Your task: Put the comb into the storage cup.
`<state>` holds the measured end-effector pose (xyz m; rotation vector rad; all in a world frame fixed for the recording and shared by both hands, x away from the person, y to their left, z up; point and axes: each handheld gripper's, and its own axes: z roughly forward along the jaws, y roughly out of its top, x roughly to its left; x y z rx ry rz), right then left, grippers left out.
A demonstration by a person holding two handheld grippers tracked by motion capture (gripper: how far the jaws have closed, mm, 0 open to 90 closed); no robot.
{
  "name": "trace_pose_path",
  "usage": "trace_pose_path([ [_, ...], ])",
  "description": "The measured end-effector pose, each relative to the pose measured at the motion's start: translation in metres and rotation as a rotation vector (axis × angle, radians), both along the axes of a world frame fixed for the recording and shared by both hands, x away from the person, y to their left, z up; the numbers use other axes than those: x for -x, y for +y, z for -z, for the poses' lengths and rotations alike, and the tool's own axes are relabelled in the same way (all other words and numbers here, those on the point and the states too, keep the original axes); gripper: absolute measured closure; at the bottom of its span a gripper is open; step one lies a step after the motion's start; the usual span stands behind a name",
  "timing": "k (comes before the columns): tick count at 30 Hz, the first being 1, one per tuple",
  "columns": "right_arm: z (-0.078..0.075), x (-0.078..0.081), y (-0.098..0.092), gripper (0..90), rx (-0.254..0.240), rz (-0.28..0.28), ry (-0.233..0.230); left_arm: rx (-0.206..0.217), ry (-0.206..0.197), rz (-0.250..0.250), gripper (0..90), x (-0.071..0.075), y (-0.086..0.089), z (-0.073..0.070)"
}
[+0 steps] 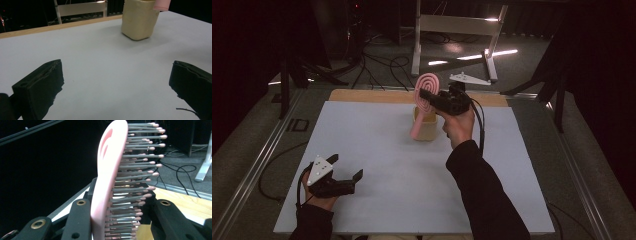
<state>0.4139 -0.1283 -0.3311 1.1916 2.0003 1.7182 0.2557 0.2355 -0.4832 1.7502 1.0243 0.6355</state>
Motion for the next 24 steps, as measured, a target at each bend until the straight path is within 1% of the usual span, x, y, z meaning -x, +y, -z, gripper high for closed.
trace_pose_path([
  [5,-0.002,-0.004,-0.003,64.1,0.006,0.016,-0.007,0.0,0.003,0.001,0.1,0.0,0.0,0.0],
  [7,-0.003,-0.005,-0.004,64.1,0.005,0.023,-0.019,0.001,0.003,0.0,0.1,0.0,0.0,0.0],
  [12,-0.003,-0.01,-0.008,64.1,0.005,0.045,-0.018,0.003,0.005,0.001,0.1,0.0,0.0,0.0],
  [24,-0.005,-0.017,-0.012,64.1,0.008,0.064,-0.022,0.007,0.005,-0.001,0.1,0.0,0.0,0.001],
])
